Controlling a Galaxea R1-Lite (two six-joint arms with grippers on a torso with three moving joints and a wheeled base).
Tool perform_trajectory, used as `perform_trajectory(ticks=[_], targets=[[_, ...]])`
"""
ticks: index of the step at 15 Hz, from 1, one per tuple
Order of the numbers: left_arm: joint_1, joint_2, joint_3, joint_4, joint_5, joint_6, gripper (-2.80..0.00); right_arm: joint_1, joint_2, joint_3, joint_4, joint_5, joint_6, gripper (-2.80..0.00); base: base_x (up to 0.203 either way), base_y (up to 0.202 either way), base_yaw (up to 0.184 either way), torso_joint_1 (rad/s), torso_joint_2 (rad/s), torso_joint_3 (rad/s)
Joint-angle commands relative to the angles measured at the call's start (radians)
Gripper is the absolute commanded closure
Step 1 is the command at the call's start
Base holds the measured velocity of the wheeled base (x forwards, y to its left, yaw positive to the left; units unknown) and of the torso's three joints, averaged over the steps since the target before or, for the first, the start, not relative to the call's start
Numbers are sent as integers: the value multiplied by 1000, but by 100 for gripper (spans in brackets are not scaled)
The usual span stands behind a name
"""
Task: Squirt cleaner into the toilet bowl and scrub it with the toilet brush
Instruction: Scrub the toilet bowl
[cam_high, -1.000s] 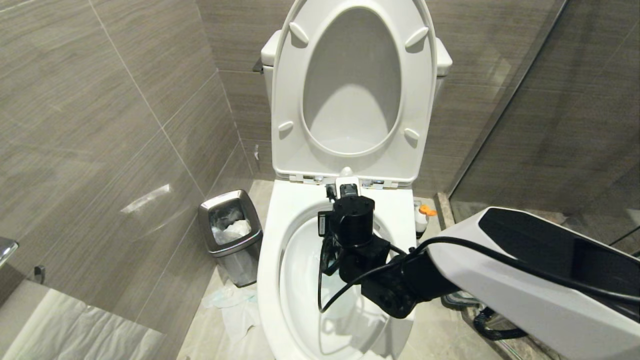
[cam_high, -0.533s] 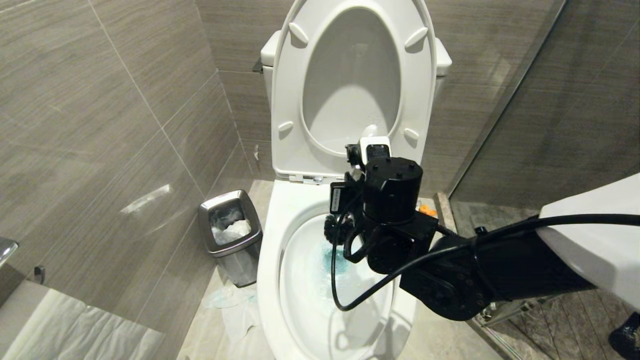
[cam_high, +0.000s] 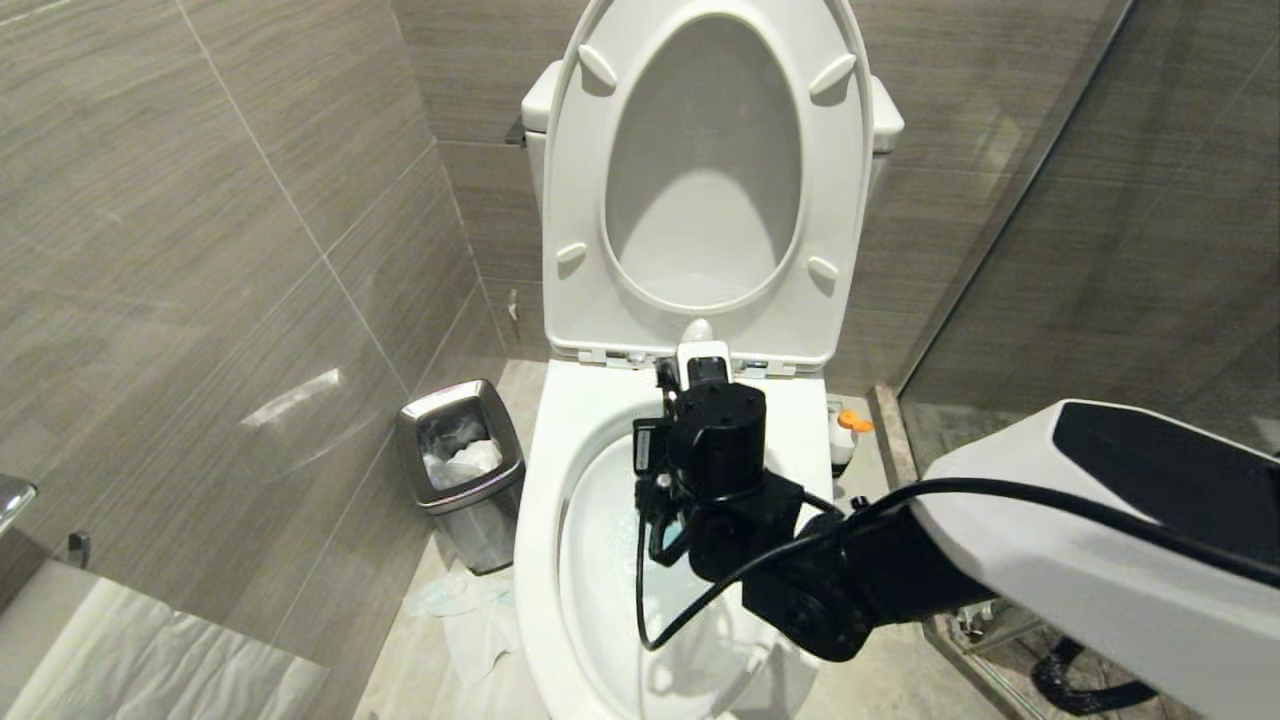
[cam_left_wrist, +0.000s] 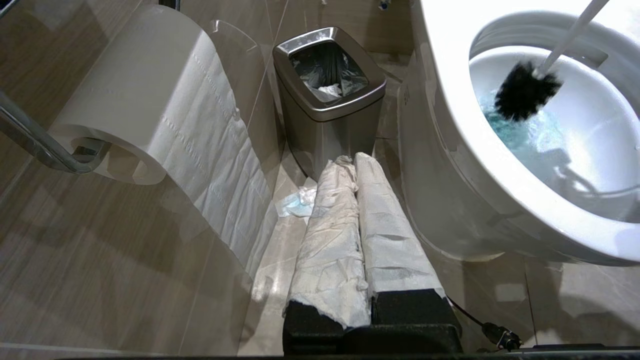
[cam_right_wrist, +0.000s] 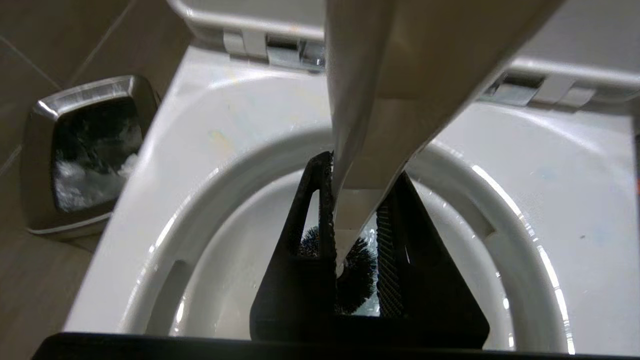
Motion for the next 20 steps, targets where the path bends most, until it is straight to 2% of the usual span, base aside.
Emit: perform_trajectory(ticks=[1, 5, 10, 14, 20], targets=[[0, 0, 0, 0, 0, 0, 0, -1, 134, -33, -18, -6, 2, 0, 0, 0, 0, 0, 0, 0], [0, 0, 0, 0, 0, 0, 0, 0, 91, -36, -21, -10, 2, 0, 0, 0, 0, 0, 0, 0], [0, 0, 0, 0, 0, 0, 0, 14, -205, 97, -6, -9, 2, 0, 0, 0, 0, 0, 0, 0], [0, 0, 0, 0, 0, 0, 0, 45, -421, 163, 83, -9, 3, 0, 0, 0, 0, 0, 0, 0], [0, 0, 0, 0, 0, 0, 0, 50, -493, 269, 129, -8, -3, 0, 0, 0, 0, 0, 0, 0]])
